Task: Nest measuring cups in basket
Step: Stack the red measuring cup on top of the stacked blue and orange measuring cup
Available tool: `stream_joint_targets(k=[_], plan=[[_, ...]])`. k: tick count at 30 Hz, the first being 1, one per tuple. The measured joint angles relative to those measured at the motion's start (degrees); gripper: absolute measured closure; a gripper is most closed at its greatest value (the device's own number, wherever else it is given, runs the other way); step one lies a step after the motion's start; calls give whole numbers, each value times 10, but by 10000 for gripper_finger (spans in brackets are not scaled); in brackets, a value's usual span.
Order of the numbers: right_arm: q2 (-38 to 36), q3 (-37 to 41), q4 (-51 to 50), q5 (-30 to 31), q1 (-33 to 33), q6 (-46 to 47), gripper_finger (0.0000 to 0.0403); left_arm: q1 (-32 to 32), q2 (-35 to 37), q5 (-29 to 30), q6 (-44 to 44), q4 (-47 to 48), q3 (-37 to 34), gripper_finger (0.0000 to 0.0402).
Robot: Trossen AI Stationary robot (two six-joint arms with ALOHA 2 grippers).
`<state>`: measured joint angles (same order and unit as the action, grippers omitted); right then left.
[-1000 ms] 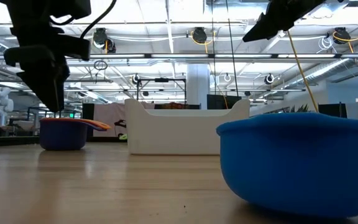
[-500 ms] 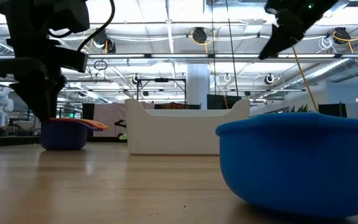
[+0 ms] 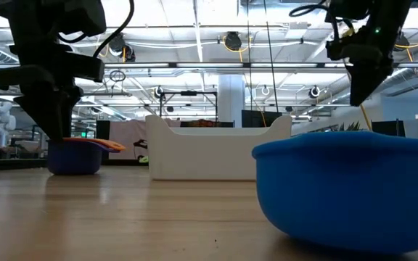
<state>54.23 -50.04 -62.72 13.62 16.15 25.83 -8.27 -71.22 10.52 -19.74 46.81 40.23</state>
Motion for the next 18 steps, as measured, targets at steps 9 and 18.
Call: stream_joint_targets(k=[9, 18], plan=[[41, 1, -78, -55, -1, 44, 307, -1, 0, 0, 1, 0, 0, 224], [44, 74, -95, -154, -3, 98, 307, -1, 0, 0, -2, -2, 0, 224]])
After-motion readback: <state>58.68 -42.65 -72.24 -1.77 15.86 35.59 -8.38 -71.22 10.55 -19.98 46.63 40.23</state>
